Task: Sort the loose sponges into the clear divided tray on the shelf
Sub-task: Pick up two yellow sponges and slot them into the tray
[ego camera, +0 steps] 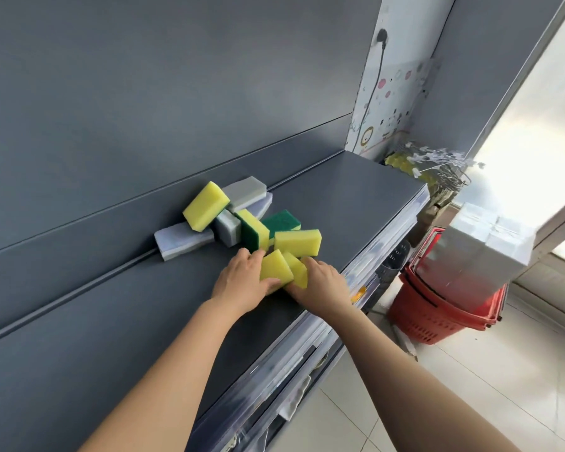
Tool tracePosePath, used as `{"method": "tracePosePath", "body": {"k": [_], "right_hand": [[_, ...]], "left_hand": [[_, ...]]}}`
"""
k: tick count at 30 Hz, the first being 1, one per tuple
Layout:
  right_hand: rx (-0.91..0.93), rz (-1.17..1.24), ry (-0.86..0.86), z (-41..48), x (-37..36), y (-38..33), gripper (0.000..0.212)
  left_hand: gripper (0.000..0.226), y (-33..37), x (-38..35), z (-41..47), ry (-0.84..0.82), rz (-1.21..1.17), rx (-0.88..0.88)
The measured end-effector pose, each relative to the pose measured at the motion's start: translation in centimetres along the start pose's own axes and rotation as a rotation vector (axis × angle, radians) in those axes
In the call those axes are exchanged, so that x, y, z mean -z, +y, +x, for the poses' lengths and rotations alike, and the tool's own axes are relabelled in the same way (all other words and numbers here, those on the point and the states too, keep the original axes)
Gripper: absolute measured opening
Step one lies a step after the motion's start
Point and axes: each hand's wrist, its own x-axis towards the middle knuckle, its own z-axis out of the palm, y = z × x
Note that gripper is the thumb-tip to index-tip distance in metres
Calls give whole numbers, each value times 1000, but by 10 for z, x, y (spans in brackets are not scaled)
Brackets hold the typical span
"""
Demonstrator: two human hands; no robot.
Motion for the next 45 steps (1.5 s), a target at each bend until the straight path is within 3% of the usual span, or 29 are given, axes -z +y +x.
{"method": "tracePosePath", "body": {"k": [6,10,14,22,34,45], "right_hand": [[-19,97,-154,20,5,9,56],[0,241,-131,20,4,11,61],[2,391,-55,14,9,7,52],[300,770,-149,-14,13,-15,74],[554,850,-172,-67,-7,-76,30],[763,903,-344,-170,-47,-175,25]], "left_hand": [[46,1,3,-5,-59,-196,167],[46,-5,2,-19,-32,-336,234],[54,-13,3,-43,84,-482,312],[39,-15,3,-103,394,-728,431],[32,-29,5,-214,697,-839,615],[39,-60,14,-364,961,-827,753]]}}
